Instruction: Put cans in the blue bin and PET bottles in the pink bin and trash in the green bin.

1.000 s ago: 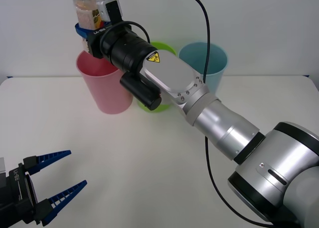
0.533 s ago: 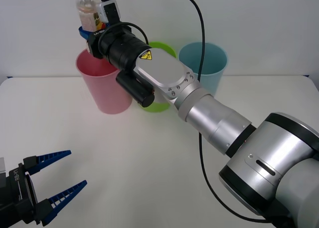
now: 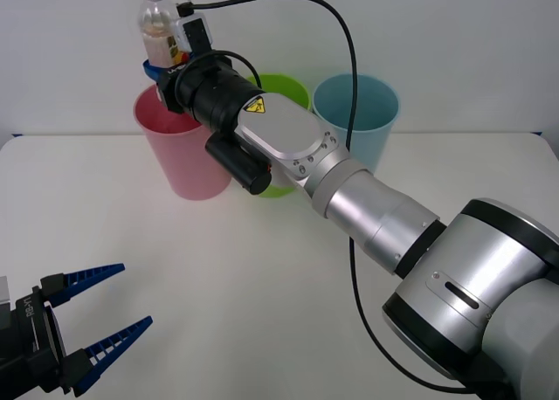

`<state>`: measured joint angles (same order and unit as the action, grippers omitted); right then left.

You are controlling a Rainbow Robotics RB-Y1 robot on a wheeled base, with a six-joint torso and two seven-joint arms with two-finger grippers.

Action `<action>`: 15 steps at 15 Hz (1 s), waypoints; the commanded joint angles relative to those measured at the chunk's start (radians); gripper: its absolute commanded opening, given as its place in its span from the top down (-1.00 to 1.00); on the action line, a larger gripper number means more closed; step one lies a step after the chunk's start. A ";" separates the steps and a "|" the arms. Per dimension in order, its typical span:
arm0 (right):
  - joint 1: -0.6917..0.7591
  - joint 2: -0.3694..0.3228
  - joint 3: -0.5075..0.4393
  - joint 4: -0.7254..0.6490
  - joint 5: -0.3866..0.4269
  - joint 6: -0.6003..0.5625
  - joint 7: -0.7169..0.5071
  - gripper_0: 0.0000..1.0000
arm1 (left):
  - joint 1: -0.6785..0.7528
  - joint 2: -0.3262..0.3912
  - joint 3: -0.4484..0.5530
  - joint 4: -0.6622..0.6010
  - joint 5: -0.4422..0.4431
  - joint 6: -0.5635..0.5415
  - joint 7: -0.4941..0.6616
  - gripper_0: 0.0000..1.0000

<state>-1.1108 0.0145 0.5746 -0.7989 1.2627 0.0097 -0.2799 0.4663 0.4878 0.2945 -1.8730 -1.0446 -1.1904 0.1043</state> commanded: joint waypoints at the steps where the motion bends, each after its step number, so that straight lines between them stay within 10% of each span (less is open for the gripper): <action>1: 0.000 -0.001 0.005 0.003 -0.002 0.001 -0.001 1.00 | 0.000 0.000 0.000 0.000 0.000 0.000 0.000 -1.00; 3: 0.000 0.001 0.005 0.003 -0.002 0.001 0.002 1.00 | 0.000 0.000 0.000 0.000 0.000 0.000 0.000 -1.00; 4: 0.000 -0.001 0.007 0.001 0.000 0.001 0.005 0.53 | 0.000 0.000 0.000 0.000 0.000 0.000 0.000 -1.00; 5: 0.000 0.001 0.007 0.001 0.004 0.001 0.007 -0.46 | 0.000 0.000 0.000 0.000 0.000 0.000 0.000 -1.00; 6: 0.000 0.001 0.007 0.001 0.004 -0.001 0.013 -1.00 | 0.000 0.000 0.000 0.000 0.000 0.000 0.000 -1.00; 15: 0.000 -0.001 0.007 0.000 0.007 -0.001 0.019 -1.00 | 0.000 0.000 0.000 0.000 0.000 0.000 0.000 -1.00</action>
<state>-1.1115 0.0141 0.5814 -0.7989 1.2699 0.0095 -0.2618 0.4663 0.4878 0.2945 -1.8730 -1.0446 -1.1904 0.1043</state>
